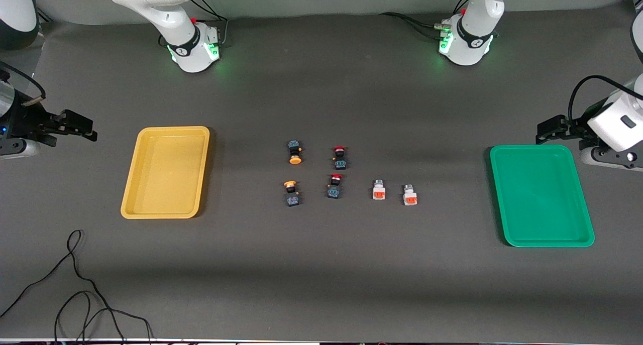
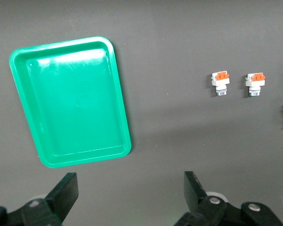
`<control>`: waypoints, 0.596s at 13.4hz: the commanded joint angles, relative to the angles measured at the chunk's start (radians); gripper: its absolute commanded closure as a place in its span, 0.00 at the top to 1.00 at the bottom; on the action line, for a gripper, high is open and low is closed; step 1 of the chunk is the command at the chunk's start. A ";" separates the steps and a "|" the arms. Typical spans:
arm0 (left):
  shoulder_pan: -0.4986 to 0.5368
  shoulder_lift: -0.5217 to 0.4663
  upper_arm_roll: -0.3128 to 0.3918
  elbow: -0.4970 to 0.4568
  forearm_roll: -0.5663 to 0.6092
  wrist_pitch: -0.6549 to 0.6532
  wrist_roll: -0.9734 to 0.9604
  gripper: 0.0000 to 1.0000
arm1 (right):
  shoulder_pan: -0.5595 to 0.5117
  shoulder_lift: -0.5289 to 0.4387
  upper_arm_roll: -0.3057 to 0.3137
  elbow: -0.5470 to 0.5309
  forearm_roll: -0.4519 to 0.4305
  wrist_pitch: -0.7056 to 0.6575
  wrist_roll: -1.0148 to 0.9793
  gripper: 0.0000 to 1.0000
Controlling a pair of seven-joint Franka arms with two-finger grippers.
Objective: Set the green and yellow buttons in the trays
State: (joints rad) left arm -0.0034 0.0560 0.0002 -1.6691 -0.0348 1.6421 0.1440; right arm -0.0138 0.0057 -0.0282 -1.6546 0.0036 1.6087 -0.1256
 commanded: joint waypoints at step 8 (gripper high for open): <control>0.013 -0.022 -0.002 -0.018 -0.013 -0.021 0.023 1.00 | 0.008 0.011 -0.007 0.022 -0.010 -0.010 -0.011 1.00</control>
State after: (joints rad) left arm 0.0030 0.0558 0.0002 -1.6691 -0.0352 1.6279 0.1463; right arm -0.0138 0.0060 -0.0283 -1.6541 0.0036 1.6087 -0.1256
